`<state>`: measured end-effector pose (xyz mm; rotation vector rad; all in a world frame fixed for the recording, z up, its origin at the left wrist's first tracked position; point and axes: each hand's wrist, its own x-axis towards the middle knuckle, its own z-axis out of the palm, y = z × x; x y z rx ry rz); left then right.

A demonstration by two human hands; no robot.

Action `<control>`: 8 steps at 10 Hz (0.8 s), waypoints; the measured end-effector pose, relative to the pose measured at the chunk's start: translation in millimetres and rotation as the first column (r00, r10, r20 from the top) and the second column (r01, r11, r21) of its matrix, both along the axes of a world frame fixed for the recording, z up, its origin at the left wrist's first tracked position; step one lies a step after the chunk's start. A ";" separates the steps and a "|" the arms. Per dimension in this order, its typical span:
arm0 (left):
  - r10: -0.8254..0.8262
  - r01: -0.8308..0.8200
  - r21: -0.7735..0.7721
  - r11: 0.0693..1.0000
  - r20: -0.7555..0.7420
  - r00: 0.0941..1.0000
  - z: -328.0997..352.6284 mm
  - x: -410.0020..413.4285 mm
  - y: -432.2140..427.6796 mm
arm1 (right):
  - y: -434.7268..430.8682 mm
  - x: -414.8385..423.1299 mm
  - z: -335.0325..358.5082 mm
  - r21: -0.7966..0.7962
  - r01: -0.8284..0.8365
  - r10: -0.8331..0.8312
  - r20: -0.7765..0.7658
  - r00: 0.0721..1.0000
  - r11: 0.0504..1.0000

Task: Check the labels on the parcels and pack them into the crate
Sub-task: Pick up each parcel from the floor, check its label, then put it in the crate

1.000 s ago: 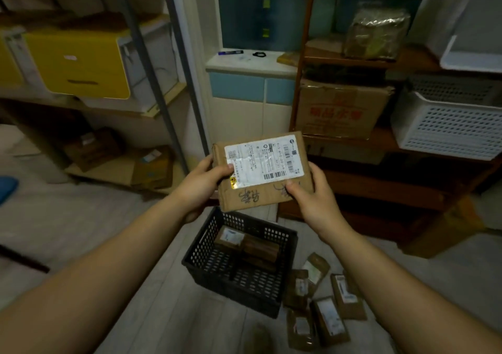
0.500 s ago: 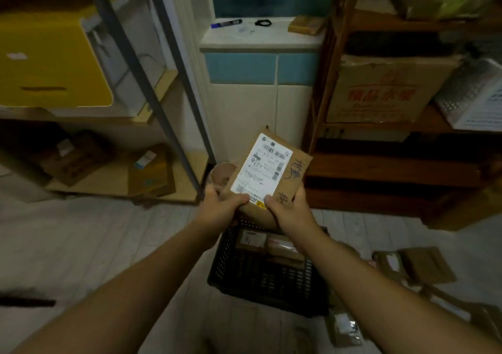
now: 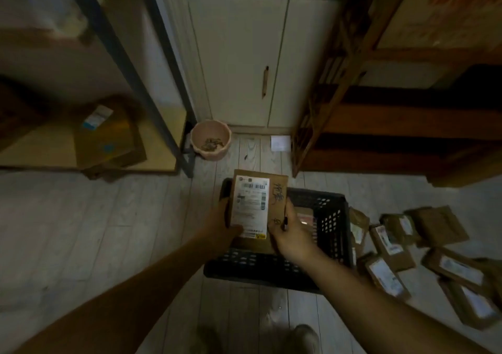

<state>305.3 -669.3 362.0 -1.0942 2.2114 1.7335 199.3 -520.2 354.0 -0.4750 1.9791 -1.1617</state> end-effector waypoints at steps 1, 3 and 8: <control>-0.095 0.095 -0.096 0.991 -0.002 0.995 -92.6 -1.5 5.8 | 0.0 -4.1 -95.8 0.014 -0.072 0.072 0.018 0.997 0.997; -0.173 0.265 -0.232 0.936 0.351 0.920 -277.7 -9.9 -2.7 | -6.1 -16.6 -266.8 -0.023 -0.184 0.185 0.051 0.981 0.983; -0.404 0.628 -0.333 0.703 0.539 0.739 -436.9 -19.9 -32.4 | -34.8 -18.4 -421.3 0.140 -0.574 0.571 0.063 0.818 0.807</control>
